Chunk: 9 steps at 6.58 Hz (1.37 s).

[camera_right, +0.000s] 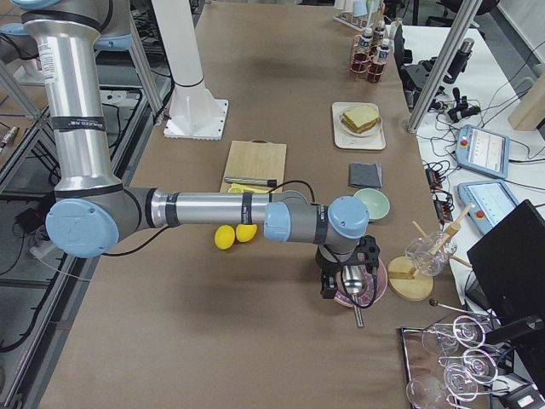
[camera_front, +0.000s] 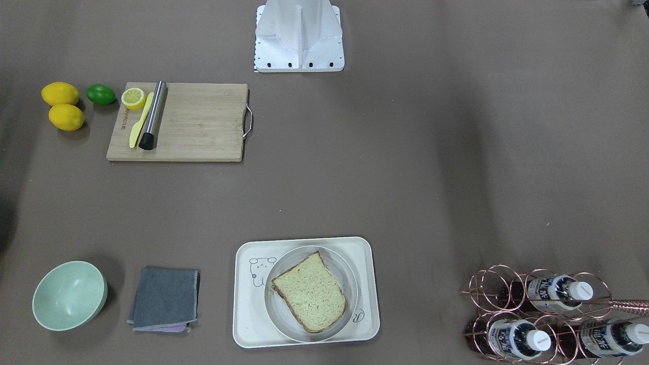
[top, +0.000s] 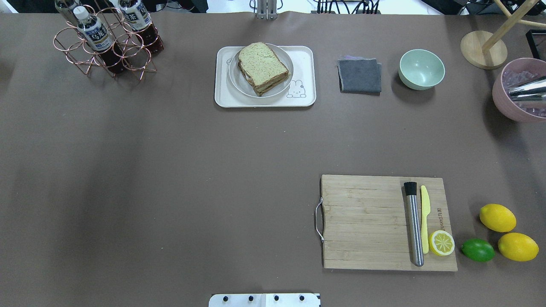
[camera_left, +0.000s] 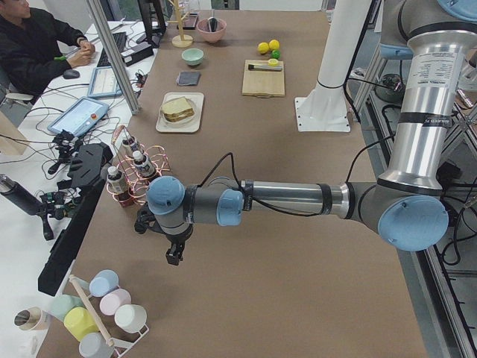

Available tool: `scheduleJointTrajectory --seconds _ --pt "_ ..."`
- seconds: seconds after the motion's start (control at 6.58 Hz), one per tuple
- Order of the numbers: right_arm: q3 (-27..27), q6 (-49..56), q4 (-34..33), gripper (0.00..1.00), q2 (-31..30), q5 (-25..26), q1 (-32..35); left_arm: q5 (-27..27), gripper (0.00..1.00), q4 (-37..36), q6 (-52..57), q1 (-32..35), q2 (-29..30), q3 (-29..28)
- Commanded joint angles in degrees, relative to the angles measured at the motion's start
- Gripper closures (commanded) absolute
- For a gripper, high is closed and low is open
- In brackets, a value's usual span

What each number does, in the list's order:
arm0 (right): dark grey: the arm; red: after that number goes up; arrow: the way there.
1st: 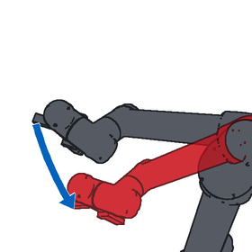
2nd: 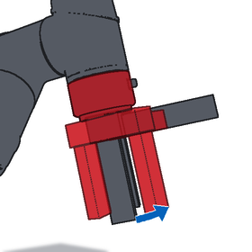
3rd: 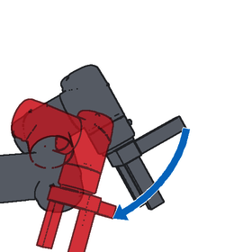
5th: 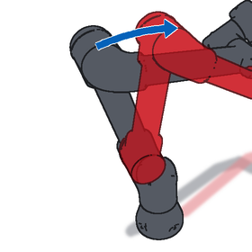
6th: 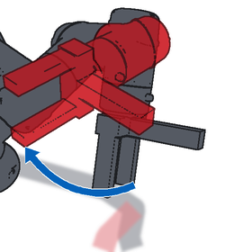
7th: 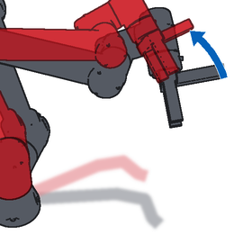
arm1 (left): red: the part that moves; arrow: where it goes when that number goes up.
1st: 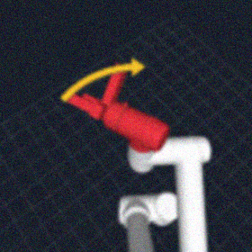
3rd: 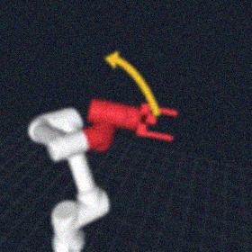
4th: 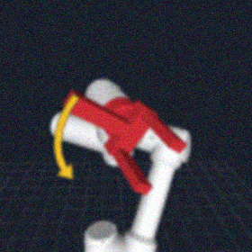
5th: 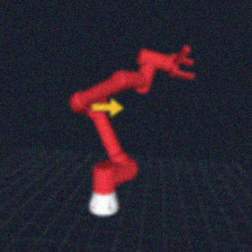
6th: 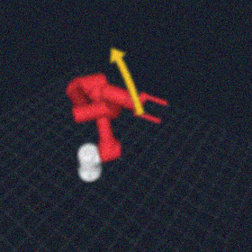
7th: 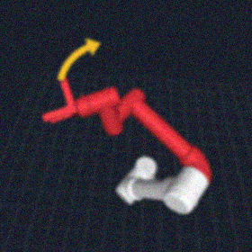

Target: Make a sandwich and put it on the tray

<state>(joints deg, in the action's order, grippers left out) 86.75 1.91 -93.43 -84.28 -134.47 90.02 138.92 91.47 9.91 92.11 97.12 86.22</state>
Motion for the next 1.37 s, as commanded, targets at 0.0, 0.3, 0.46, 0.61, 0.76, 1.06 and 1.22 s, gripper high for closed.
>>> scheduleJointTrajectory --seconds 0.0,0.3,0.46,0.61,0.76,1.06,1.22 --pt "0.4 0.0 0.0 0.00 -0.9 -0.2 0.2 1.3 0.02 -0.1 -0.1 0.1 0.9 0.4" --pt "0.9 0.0 0.0 0.00 -1.9 0.1 0.2 1.2 0.02 -0.2 -0.1 0.6 1.0 1.5" --pt "1.3 0.0 0.1 0.00 -2.0 0.2 0.2 0.9 0.02 -0.2 -0.2 1.0 0.8 2.6" --pt "1.7 0.0 0.1 0.00 -2.3 0.2 0.2 0.7 0.02 -0.2 -0.3 1.3 1.0 2.6" --pt "1.6 0.0 0.1 0.00 -1.6 0.3 0.2 0.7 0.02 -0.2 -0.5 1.3 1.2 2.5" --pt "1.5 0.1 0.1 0.00 -1.6 0.3 0.2 0.7 0.02 -0.2 -0.6 1.3 0.9 2.5" --pt "1.4 0.3 0.1 0.00 -1.4 0.4 0.2 0.7 0.02 -0.2 -0.6 1.3 1.1 2.4"
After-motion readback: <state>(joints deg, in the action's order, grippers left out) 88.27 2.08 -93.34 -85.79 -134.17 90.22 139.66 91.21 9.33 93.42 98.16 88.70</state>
